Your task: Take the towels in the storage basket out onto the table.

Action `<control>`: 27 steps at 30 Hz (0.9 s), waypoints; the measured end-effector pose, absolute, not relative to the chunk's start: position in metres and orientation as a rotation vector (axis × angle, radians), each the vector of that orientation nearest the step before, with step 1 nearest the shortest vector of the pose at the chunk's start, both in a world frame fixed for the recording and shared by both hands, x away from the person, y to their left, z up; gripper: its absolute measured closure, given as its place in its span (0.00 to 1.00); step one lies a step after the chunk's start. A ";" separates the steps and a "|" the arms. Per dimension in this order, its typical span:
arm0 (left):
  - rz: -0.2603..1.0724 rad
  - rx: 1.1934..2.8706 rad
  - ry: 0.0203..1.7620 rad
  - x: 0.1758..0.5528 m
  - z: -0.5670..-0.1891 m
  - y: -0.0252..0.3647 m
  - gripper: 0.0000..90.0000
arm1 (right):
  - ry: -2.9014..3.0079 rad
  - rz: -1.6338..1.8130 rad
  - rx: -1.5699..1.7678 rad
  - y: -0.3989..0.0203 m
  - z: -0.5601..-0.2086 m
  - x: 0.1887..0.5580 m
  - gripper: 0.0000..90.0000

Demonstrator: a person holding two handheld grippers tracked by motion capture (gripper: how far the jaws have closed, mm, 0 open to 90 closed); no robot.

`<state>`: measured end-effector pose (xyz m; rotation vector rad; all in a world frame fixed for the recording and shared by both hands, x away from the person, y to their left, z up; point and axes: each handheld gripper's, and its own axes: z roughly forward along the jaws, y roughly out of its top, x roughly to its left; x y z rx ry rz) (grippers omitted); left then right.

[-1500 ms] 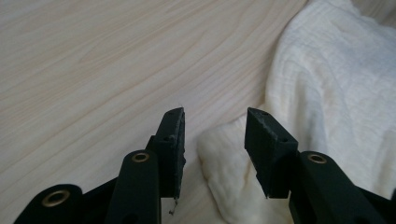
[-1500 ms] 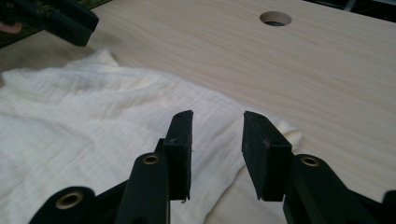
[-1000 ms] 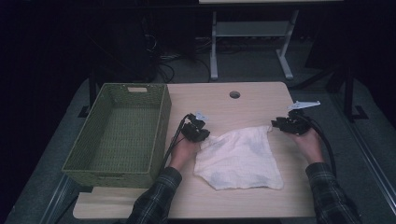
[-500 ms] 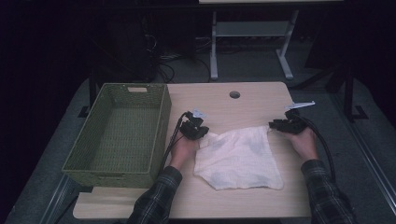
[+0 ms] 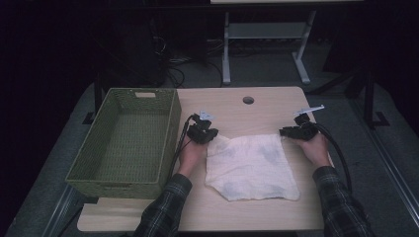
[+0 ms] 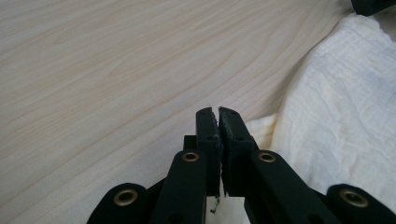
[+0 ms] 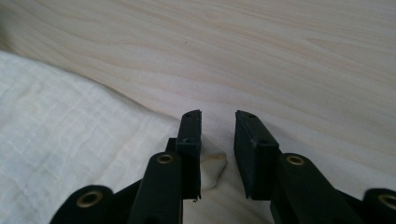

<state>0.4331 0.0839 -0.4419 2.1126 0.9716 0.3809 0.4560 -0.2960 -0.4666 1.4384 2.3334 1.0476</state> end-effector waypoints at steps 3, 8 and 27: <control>0.378 2.100 0.978 0.433 -0.441 0.084 0.97 | 2.368 1.045 1.434 -0.298 -0.469 0.456 0.90; 0.395 2.073 0.984 0.434 -0.435 0.084 0.97 | 2.371 1.059 1.393 -0.298 -0.466 0.455 0.97; 0.564 1.996 1.108 0.468 -0.423 0.089 0.97 | 2.251 1.157 1.196 -0.304 -0.429 0.461 0.94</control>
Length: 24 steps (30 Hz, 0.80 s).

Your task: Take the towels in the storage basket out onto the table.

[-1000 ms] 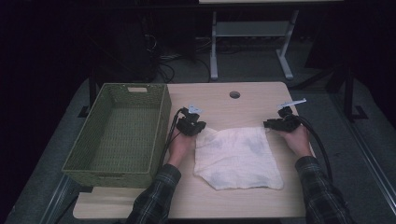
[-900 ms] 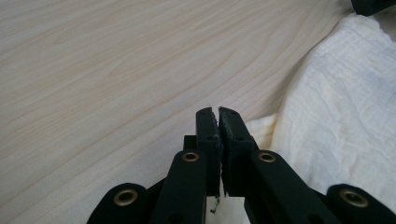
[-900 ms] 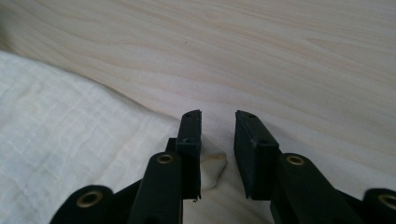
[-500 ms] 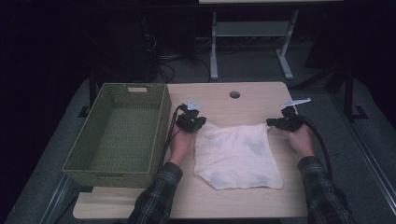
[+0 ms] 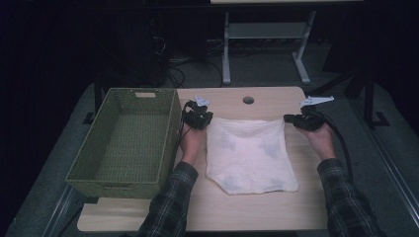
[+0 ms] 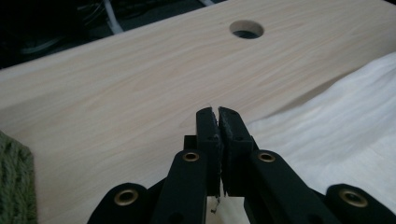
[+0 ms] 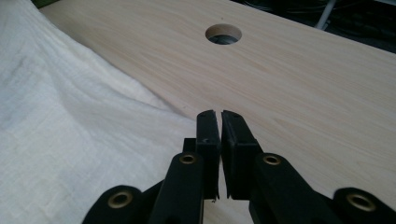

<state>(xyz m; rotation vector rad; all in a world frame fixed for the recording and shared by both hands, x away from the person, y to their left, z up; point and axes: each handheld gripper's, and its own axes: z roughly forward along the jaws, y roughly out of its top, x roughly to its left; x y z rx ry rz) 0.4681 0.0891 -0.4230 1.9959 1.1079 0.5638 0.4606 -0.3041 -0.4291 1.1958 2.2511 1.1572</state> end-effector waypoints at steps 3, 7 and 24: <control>0.557 1.999 1.141 0.475 -0.432 0.092 0.97 | 2.258 1.147 1.202 -0.302 -0.432 0.461 0.89; 0.518 2.010 1.173 0.478 -0.437 0.094 0.82 | 2.266 1.153 1.202 -0.302 -0.432 0.457 0.87; 0.365 2.096 1.000 0.418 -0.422 0.083 0.64 | 2.339 1.163 1.198 -0.294 -0.436 0.407 0.82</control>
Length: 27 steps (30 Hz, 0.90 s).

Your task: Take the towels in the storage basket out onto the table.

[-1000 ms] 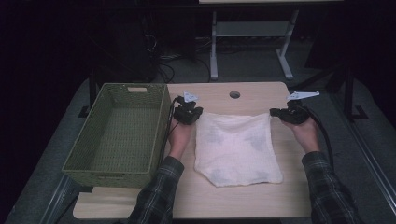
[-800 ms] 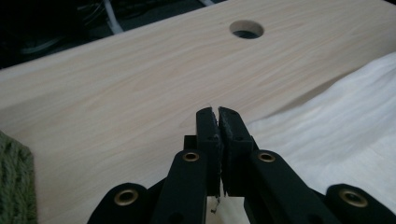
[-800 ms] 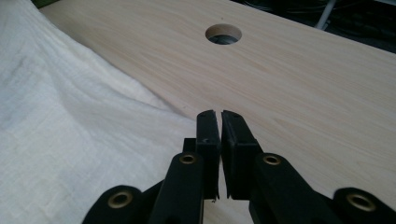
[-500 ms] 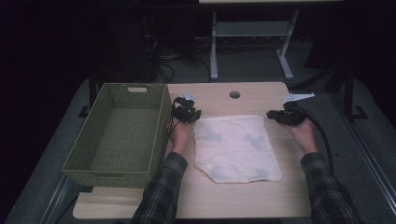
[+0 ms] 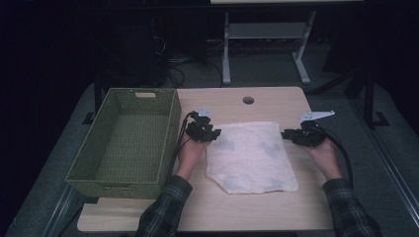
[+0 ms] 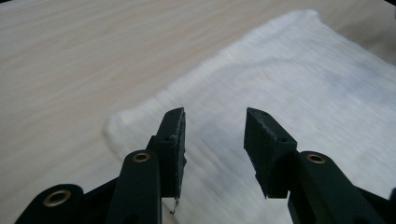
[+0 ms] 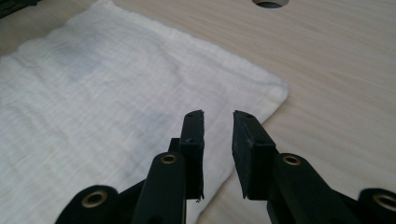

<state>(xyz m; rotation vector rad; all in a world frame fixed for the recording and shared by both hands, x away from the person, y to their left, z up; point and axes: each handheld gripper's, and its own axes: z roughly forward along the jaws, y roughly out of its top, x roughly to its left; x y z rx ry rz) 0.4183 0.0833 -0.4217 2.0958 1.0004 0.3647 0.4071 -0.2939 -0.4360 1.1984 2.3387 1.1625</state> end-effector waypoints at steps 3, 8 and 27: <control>0.346 2.117 0.962 0.400 -0.423 0.083 0.64 | 2.346 1.161 1.193 -0.292 -0.438 0.392 0.80; 0.314 2.156 0.895 0.372 -0.424 0.085 0.65 | 2.354 1.183 1.181 -0.288 -0.443 0.373 0.79; 0.204 2.313 0.711 0.294 -0.453 0.087 0.70 | 2.392 1.164 1.162 -0.282 -0.449 0.342 0.75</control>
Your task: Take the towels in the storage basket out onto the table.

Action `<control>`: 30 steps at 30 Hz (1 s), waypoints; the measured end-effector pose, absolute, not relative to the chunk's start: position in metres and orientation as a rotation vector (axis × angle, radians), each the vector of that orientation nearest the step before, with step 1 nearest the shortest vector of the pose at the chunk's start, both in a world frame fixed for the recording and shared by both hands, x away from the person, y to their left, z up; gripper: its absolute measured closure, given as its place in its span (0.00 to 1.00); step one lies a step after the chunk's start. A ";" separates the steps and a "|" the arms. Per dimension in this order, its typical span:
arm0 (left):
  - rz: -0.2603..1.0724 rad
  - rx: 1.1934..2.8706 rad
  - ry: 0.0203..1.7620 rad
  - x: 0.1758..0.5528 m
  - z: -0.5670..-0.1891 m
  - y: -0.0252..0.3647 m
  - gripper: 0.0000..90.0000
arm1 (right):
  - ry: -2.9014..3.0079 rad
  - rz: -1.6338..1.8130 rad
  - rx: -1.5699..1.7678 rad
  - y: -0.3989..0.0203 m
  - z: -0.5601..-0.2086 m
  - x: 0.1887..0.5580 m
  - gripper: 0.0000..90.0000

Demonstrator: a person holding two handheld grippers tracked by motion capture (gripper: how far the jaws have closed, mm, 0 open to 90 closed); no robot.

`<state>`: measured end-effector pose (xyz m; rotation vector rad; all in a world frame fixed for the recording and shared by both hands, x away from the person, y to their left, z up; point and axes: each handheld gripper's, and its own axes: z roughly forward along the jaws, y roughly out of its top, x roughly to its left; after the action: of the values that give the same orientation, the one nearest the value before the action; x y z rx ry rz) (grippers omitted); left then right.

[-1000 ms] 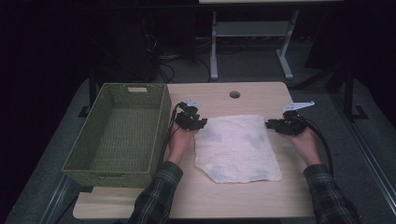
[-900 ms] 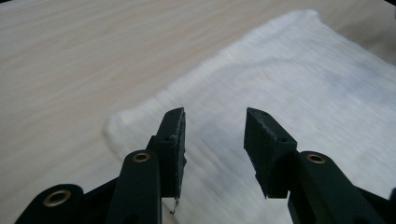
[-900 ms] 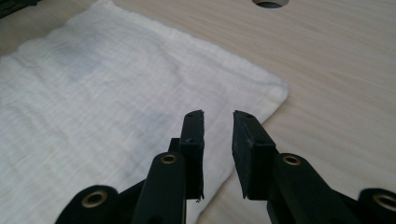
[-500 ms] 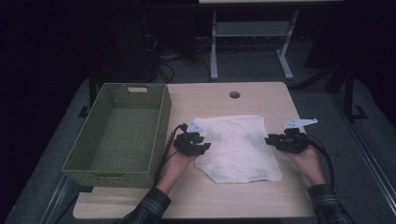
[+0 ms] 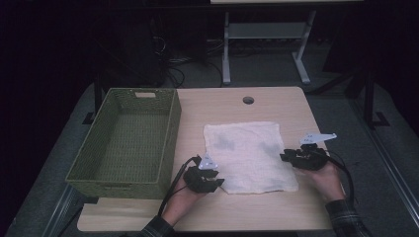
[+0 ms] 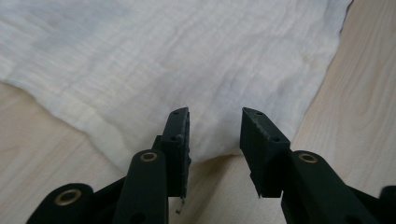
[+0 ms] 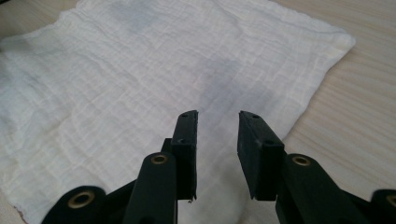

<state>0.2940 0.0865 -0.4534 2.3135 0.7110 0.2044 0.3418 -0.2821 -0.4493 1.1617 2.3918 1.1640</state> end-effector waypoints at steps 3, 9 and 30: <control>0.219 2.353 0.686 0.296 -0.457 0.082 0.86 | 2.389 1.163 1.160 -0.283 -0.449 0.342 0.75; 0.219 2.344 0.656 0.301 -0.445 0.076 0.99 | 2.381 1.160 1.165 -0.285 -0.448 0.342 0.76; 0.256 2.259 0.677 0.339 -0.434 0.065 0.77 | 2.362 1.158 1.173 -0.290 -0.449 0.341 0.76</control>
<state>0.3394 0.0650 -0.4337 2.2588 0.6773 0.2561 0.3411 -0.2902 -0.4494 1.1734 2.3620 1.1583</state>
